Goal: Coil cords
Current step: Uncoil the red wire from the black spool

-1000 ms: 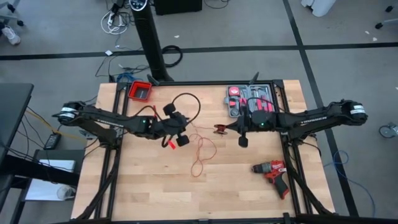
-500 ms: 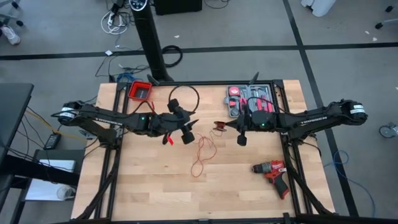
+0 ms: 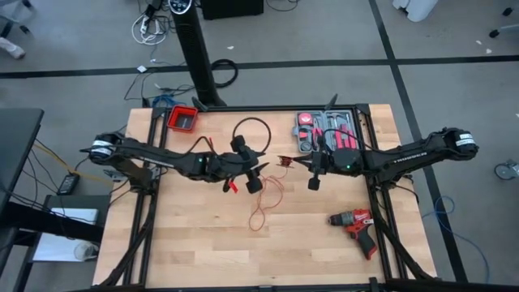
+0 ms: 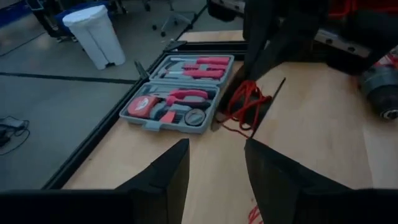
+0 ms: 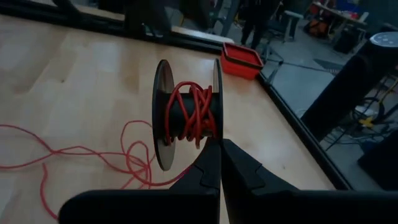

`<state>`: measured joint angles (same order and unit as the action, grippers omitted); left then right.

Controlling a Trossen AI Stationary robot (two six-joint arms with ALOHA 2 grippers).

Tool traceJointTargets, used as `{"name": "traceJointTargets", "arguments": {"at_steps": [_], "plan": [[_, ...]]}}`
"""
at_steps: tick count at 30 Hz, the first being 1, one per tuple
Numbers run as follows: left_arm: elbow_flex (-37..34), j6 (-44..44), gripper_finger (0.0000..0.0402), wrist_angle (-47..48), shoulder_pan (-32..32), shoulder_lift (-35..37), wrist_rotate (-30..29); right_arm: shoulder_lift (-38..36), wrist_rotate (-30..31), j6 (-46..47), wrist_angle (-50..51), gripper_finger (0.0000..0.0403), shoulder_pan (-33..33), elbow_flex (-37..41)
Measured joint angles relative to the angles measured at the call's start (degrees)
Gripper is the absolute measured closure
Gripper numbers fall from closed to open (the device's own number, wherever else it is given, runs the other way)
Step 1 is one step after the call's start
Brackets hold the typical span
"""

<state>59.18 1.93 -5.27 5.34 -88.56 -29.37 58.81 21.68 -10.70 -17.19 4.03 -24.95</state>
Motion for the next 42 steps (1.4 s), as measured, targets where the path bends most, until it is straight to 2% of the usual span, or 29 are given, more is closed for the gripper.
{"name": "traceJointTargets", "arguments": {"at_steps": [5,12,16,24,30,42], "plan": [[0.0,3.0,0.0241,-1.0,0.0,-2.1,3.2,0.0,0.5,0.0,-0.4,0.0403,0.0,0.0],[-1.7,6.8,0.0241,-0.3,0.0,-3.4,4.2,-2.1,0.2,0.1,-2.3,0.0403,1.7,0.0],[-3.9,7.5,0.0241,-7.6,-0.1,-3.5,6.7,-3.7,0.0,0.1,-4.2,0.0403,2.4,0.0],[-4.9,2.8,0.0241,-15.4,-0.2,-3.8,7.2,-3.2,-0.5,-2.4,-12.4,0.0403,2.7,0.0],[-4.9,-0.2,0.0241,-18.2,-0.4,-3.6,7.2,-2.8,-5.4,-5.0,-20.1,0.0403,1.2,0.0],[-4.9,0.1,0.0241,-18.1,-0.7,-3.6,7.2,-0.8,-7.0,-4.6,-19.5,0.0403,-0.5,0.0]]}}
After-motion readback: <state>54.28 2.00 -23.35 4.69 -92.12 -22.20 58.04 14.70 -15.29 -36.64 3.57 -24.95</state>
